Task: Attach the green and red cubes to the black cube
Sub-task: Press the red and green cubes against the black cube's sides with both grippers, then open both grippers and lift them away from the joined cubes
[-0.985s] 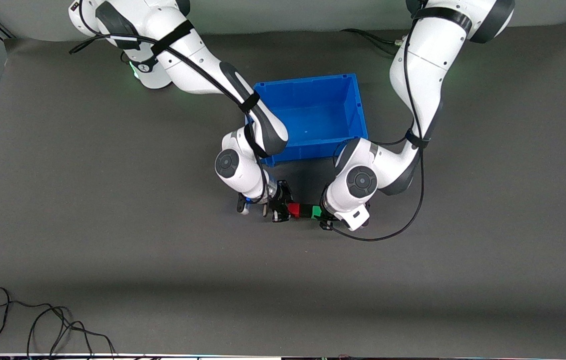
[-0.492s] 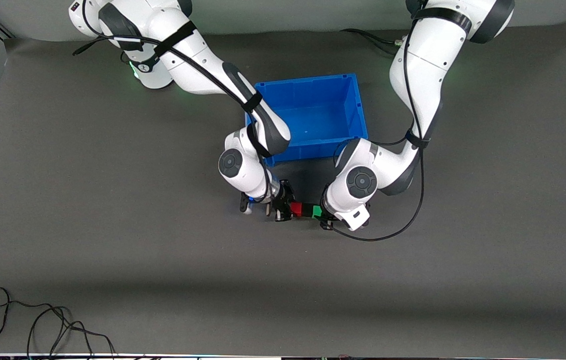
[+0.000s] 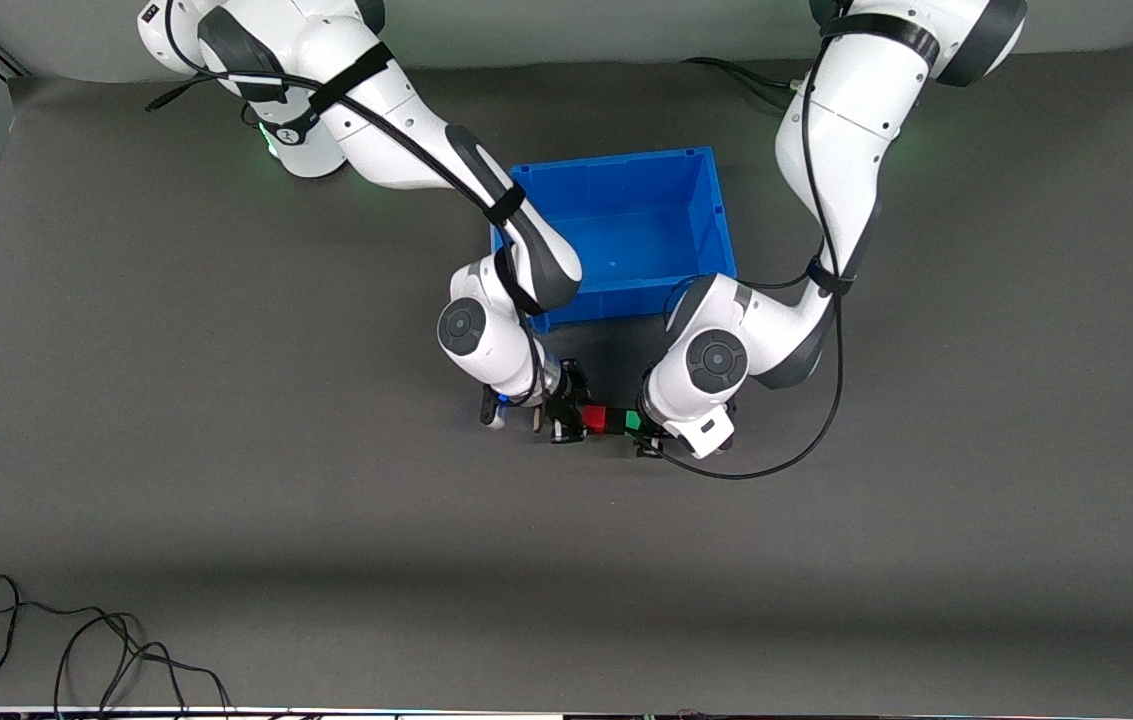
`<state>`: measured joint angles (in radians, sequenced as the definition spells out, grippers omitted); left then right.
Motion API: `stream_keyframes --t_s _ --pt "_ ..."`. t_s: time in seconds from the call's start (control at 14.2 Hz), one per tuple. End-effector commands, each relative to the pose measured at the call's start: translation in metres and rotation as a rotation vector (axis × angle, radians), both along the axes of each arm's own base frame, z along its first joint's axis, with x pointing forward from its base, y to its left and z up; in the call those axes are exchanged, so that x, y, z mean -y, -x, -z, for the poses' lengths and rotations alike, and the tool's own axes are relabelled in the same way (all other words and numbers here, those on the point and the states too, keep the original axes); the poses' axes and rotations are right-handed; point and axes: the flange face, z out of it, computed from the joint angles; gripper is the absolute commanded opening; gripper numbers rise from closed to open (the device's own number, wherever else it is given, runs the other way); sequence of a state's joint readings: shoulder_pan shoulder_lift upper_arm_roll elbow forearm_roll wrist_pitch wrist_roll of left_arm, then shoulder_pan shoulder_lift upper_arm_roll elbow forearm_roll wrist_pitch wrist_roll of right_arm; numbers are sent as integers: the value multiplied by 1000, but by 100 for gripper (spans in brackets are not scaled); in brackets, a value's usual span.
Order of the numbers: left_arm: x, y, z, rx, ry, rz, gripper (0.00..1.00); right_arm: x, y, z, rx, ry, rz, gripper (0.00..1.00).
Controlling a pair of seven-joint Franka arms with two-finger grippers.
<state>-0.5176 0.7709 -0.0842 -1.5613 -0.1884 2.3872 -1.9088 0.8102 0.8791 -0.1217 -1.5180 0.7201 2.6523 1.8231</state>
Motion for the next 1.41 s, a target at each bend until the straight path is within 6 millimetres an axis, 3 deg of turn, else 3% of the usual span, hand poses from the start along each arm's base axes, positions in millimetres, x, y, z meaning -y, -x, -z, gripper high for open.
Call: stream_keyframes --t_s 0.0,0.14,0.35,0.49,0.63,0.84,1.06,1.34 --pt "-6 -8 -12 -5 -26 -8 100 -5 -5 0 26 8 1 100" --pt "-22 -21 -36 -26 -43 -7 100 0 -12 -9 40 5 2 100" --pt "-64 -38 -105 -84 -52 68 100 8 -23 -29 72 29 -42 100" --pt "-96 -41 -152 -100 -44 146 100 31 -38 -45 22 68 -82 100" --pt "-127 -38 -194 -112 -25 264 100 67 -59 -79 -55 60 -151 100" --pt "-169 -26 -243 -135 9 495 100 105 -70 -132 -100 71 -275 100" --pt "-213 -13 -295 -102 45 718 100 130 -67 -185 -101 145 -386 100" --pt "-293 2 -348 -39 104 970 100 187 -55 -261 -141 152 -559 100"
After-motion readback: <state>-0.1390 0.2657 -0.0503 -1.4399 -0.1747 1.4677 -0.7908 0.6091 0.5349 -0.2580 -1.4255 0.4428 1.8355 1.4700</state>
